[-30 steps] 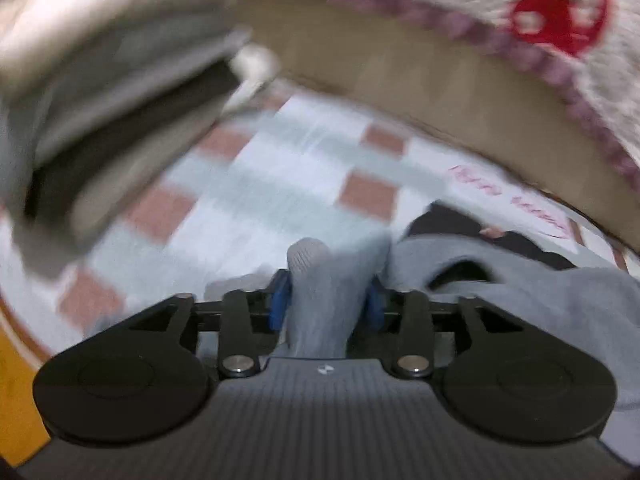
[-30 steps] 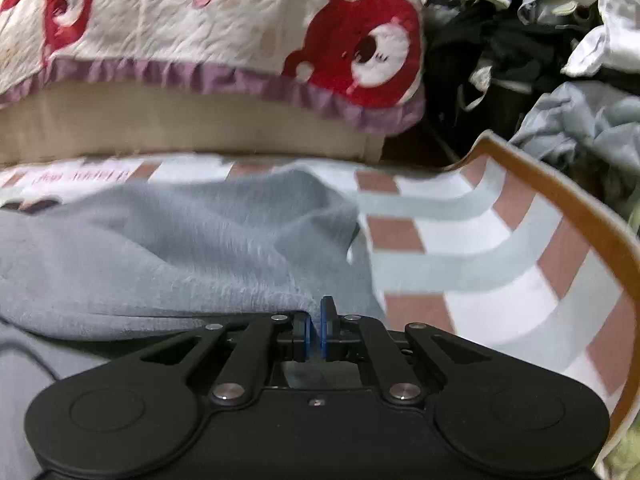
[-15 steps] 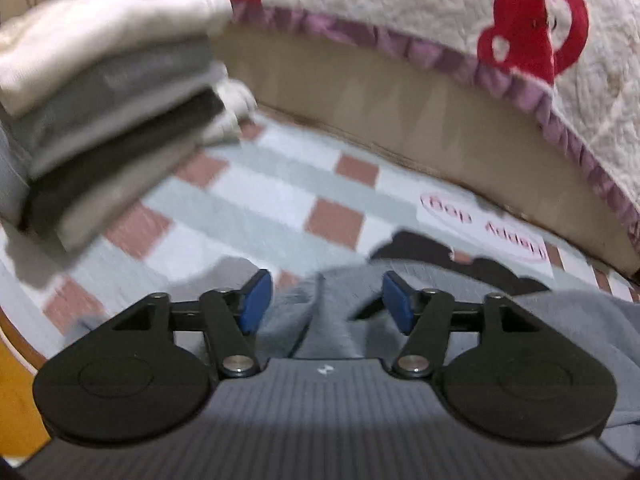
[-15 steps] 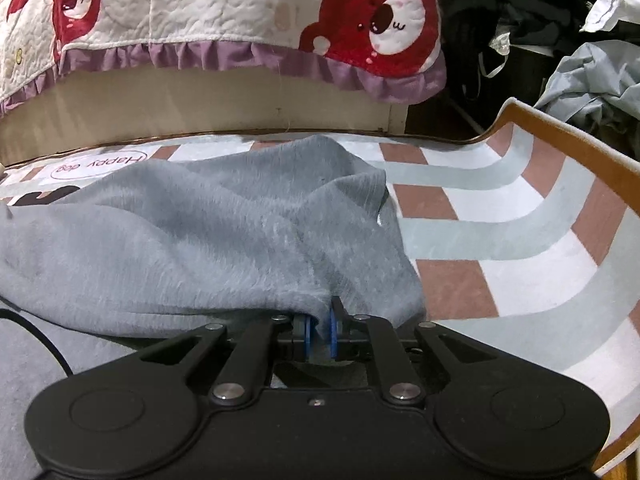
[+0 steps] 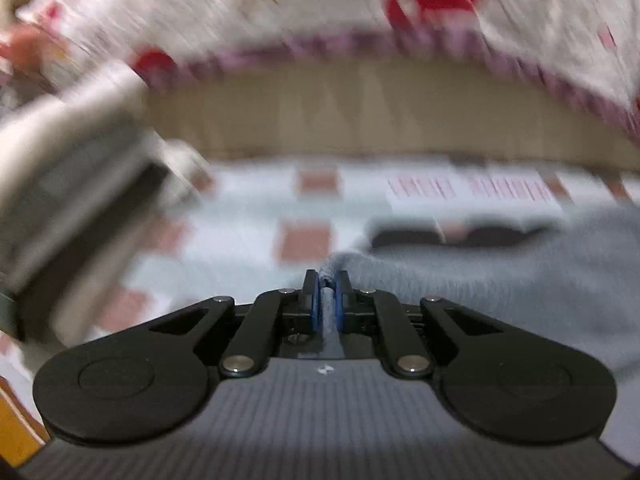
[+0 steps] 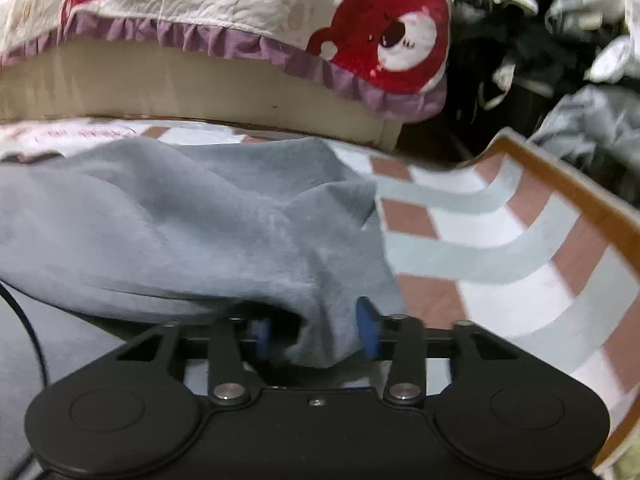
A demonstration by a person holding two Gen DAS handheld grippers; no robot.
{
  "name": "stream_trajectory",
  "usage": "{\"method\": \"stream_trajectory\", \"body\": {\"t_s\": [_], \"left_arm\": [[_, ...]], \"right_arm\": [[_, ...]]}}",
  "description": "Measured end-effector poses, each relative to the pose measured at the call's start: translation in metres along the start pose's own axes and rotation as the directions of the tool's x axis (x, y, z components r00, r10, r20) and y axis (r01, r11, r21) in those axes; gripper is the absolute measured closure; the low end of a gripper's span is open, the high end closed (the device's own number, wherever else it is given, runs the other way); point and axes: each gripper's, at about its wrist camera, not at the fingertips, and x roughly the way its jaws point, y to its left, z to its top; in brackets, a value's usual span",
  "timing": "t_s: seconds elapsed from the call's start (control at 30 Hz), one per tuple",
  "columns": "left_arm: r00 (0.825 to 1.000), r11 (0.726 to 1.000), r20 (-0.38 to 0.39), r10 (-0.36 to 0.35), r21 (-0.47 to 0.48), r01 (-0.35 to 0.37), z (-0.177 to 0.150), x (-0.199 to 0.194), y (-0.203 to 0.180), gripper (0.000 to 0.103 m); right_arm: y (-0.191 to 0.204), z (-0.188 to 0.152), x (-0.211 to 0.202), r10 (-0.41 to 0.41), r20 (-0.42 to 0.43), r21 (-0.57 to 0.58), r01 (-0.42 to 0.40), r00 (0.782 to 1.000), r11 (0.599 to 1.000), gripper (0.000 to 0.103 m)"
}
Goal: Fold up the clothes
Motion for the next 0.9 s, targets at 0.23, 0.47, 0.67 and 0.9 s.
{"method": "stream_trajectory", "body": {"t_s": [0.23, 0.47, 0.67, 0.9], "left_arm": [[0.960, 0.973, 0.167, 0.224, -0.087, -0.212, 0.019, -0.019, 0.028, 0.103], [0.990, 0.989, 0.108, 0.094, -0.123, -0.080, 0.013, -0.017, 0.043, 0.102], [0.991, 0.928, -0.058, -0.116, -0.362, 0.088, -0.006, -0.002, 0.045, 0.050], [0.988, 0.993, -0.156, 0.018, -0.111, -0.035, -0.021, 0.013, -0.008, 0.036]], "right_arm": [[0.004, -0.003, 0.005, 0.024, 0.038, -0.007, -0.023, 0.999, 1.000, 0.048], [0.009, -0.003, 0.003, 0.006, 0.143, 0.035, -0.011, 0.990, 0.999, 0.100], [0.012, 0.041, -0.042, -0.038, 0.276, 0.008, 0.037, 0.960, 0.999, 0.100], [0.001, 0.047, -0.047, -0.063, 0.243, 0.072, 0.047, 0.968, 0.996, 0.100]]}}
